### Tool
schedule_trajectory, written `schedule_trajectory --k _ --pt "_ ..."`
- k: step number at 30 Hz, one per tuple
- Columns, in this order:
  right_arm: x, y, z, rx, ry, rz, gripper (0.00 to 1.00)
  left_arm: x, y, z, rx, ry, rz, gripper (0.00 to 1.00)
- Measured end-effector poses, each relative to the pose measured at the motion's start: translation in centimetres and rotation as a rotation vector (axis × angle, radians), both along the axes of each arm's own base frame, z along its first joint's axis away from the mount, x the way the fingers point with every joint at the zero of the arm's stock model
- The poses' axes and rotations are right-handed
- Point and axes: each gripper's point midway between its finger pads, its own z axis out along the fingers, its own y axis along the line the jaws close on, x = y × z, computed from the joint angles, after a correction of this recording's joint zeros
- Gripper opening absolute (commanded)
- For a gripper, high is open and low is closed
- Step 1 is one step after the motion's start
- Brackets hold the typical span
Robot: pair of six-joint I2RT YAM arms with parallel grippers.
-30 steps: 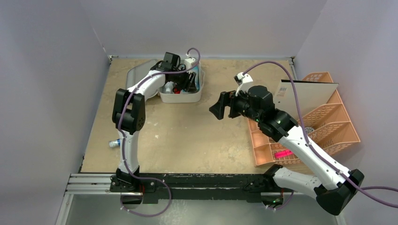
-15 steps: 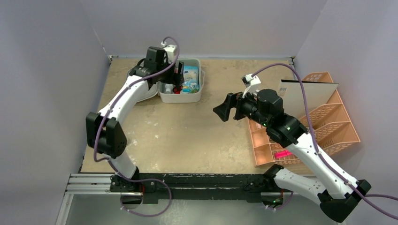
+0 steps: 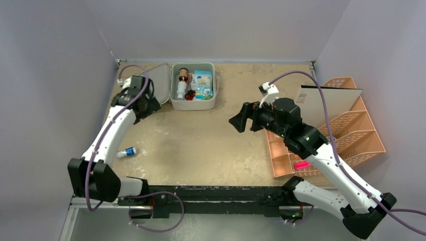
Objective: Organize the medicine kit
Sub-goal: Pick up the medical item at the center of the board.
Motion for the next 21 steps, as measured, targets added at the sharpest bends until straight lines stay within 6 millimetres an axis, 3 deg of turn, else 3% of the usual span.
schedule_trajectory --k 3,7,15,21 --pt "-0.1 0.5 -0.3 0.011 0.019 0.017 0.99 -2.8 3.4 0.1 -0.034 0.012 0.236 0.74" --pt "-0.1 1.2 -0.8 0.018 0.048 0.039 0.99 -5.0 6.1 -0.6 -0.038 0.059 0.457 0.74" --pt "-0.4 1.5 -1.1 0.023 0.07 0.06 0.99 -9.1 9.4 -3.4 -0.1 0.13 0.774 0.74" --pt "-0.7 1.6 -0.9 0.027 0.072 0.07 0.99 -11.8 10.8 -7.4 -0.15 0.202 0.945 0.76"
